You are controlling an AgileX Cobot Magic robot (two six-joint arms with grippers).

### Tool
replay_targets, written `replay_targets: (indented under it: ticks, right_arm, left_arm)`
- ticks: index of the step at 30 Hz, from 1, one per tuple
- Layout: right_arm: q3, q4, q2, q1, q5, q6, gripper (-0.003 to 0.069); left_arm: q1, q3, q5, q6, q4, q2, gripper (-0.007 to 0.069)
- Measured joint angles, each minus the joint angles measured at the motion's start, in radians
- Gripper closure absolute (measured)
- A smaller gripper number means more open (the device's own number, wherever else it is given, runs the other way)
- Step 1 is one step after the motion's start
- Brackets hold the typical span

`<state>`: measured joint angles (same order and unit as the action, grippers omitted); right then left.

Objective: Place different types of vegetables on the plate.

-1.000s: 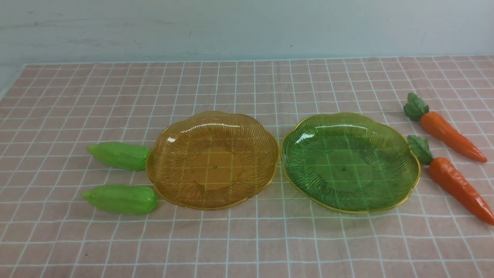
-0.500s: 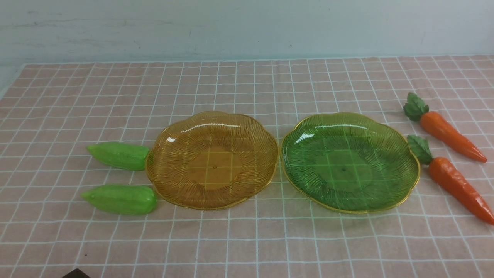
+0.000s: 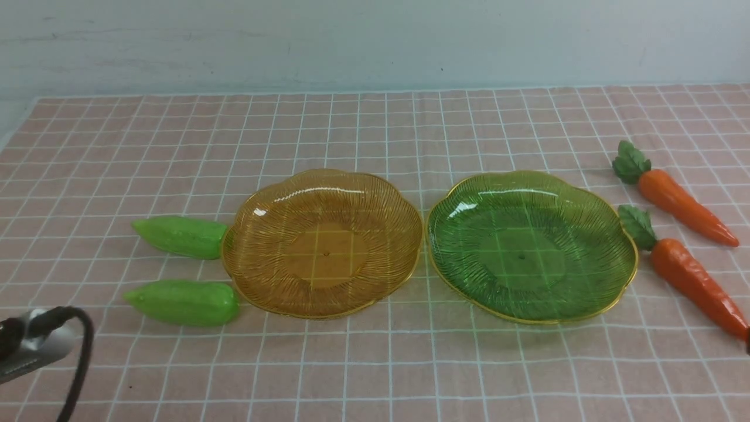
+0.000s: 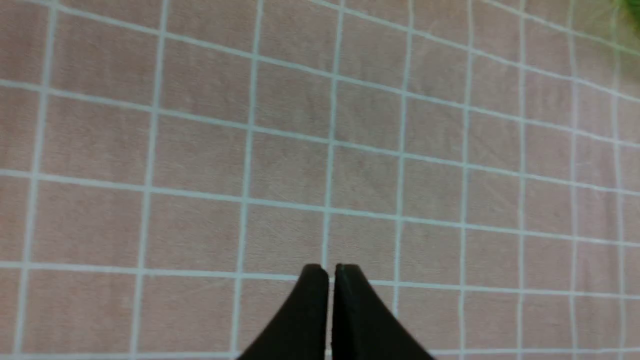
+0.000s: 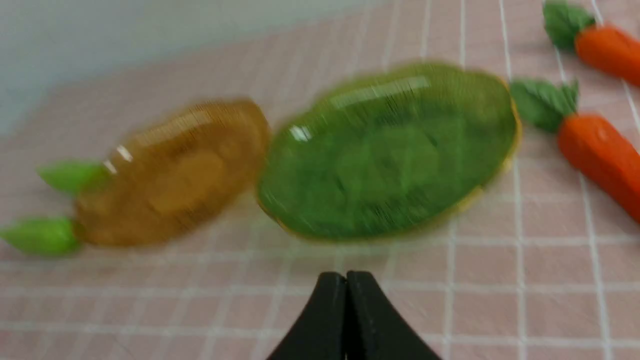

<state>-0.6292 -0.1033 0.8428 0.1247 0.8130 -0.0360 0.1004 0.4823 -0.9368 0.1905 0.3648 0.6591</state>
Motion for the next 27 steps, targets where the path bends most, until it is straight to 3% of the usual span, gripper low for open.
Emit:
replay_targets:
  ticks: [8, 15, 22, 27]
  right_arm:
    - [-0.182, 0.152, 0.410, 0.000, 0.012, -0.012, 0.0484]
    - [-0.384, 0.309, 0.767, -0.008, 0.026, -0.193, 0.0267]
    - [-0.475, 0.450, 0.941, -0.067, 0.022, -0.261, 0.0225]
    - [-0.484, 0.469, 1.018, -0.083, 0.000, -0.261, 0.0224]
  left_arm:
    - [0.000, 0.036, -0.001, -0.017, -0.047, 0.076, 0.0519]
    - [0.000, 0.036, 0.000, -0.017, -0.049, 0.076, 0.0370]
    - [0.000, 0.036, 0.001, -0.017, -0.049, 0.076, 0.0320]
    - [0.000, 0.036, 0.001, -0.018, -0.049, 0.076, 0.0320]
